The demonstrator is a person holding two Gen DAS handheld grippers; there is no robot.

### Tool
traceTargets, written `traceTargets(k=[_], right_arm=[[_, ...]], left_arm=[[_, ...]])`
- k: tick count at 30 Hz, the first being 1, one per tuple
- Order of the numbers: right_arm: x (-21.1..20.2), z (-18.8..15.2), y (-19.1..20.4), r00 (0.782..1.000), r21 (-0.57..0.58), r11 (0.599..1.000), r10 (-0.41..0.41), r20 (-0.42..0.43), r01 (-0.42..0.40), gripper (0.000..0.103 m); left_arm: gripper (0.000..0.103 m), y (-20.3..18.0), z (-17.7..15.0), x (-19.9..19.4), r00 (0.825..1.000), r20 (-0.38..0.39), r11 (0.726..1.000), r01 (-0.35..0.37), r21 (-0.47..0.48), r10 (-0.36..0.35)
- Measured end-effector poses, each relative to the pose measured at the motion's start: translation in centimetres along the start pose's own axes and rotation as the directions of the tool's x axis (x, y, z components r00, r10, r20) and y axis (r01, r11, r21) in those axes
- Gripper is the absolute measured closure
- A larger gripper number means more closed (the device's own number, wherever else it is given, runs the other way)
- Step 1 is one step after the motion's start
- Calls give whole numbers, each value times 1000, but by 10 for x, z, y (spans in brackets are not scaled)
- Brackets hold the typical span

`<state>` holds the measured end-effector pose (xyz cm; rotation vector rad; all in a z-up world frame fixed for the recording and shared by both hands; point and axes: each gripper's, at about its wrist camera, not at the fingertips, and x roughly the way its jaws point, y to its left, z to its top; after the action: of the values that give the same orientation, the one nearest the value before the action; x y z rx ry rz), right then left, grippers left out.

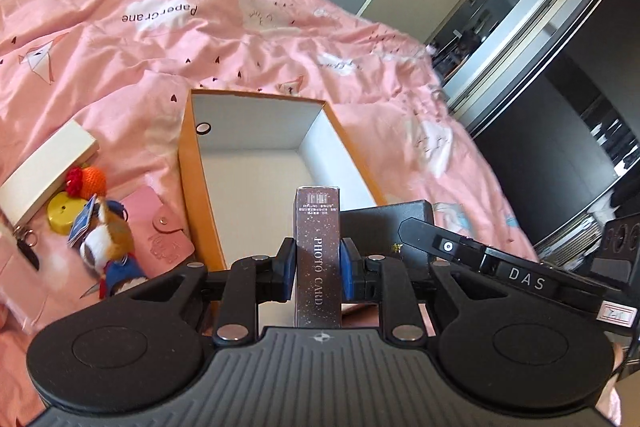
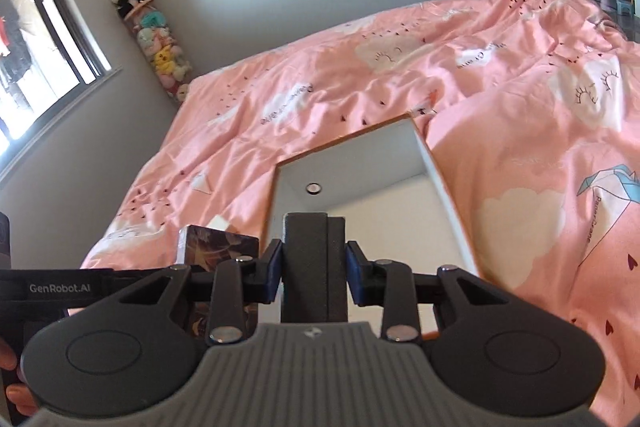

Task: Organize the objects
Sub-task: 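Carry the PHOTO CARD box with the left tool while the right lowers the gift box into the orange box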

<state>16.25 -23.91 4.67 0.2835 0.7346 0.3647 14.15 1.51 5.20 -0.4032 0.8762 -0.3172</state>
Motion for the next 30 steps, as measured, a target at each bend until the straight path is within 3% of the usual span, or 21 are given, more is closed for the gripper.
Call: traceTargets(k=[4,11,19,24,30], right_arm=[[37,1,-22,998,56,998,-17,-60,20,68],[79,-16,-46,987,122,992,6,-158,13,68],[108,-27,-46,967,114,993,40,-253,-11,68],[124,-28,-43,949,116,993,57,-311,-21,68],[138,-31,-39,929,118,993,66,-364,-24,68]], left_arm=[[78,-2,1,43,993,-83,996,-87,20,89],[78,-5,-12,87,957,-191,975,-206,82,219],[77,-13,-20,110,900,-263,934,-305,188,347],[75,-14,-19,115,884,-293,927,-312,209,363],[71,-11,-20,119,886,-323,939,-281,199,334]])
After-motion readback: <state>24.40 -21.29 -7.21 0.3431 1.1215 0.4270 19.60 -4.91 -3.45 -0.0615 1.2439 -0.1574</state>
